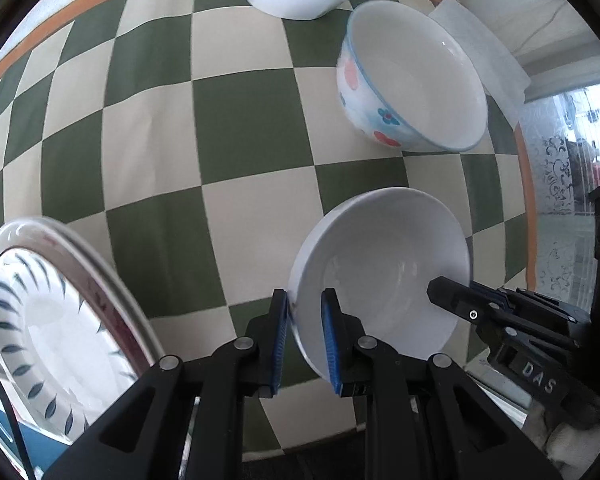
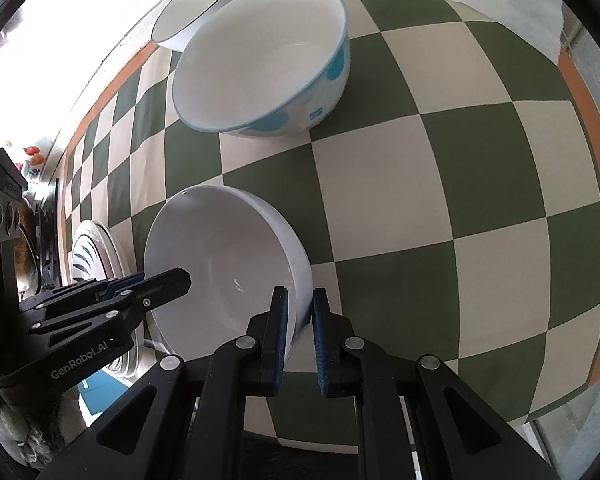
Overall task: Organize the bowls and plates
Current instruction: 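Carry the plain white bowl with both grippers toward the flower-dot bowl, then lower the plain white bowl into the flower-dot bowl and grip both rims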
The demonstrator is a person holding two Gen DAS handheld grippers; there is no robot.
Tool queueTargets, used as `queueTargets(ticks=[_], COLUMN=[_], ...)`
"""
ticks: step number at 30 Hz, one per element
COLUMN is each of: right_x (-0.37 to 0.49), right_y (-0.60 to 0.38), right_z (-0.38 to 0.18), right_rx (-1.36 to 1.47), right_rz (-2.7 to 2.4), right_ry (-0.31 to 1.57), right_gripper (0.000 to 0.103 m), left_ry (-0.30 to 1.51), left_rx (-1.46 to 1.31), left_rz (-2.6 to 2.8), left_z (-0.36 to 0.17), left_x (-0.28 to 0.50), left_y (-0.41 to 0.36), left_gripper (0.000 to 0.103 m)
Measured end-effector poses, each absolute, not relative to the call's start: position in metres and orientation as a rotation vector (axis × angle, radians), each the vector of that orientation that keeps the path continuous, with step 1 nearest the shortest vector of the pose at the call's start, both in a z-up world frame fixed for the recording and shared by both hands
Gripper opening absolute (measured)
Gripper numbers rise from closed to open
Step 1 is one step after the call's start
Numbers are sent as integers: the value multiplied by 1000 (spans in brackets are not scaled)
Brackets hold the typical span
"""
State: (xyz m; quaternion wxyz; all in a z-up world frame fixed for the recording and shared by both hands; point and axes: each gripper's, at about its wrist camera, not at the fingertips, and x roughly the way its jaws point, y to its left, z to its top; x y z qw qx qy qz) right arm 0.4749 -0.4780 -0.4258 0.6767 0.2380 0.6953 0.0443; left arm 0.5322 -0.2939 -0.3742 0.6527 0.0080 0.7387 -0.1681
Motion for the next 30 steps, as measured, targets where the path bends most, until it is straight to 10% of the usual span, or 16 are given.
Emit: queueTargets(ticks=[13,30], right_x=[510,599], right_y=[-532,-548], right_z=[-357,-421], right_rx=[647,651], right_rz=[92,29], right_ry=[1433,1506], right_gripper=[37,37], left_ry=[1620,1739], left_rx=[-194,-161], left_rz=[-382,-378], left_z=[-317,-390], left_x=[603,676], left_y=[-290,-335], left_gripper=[32,30])
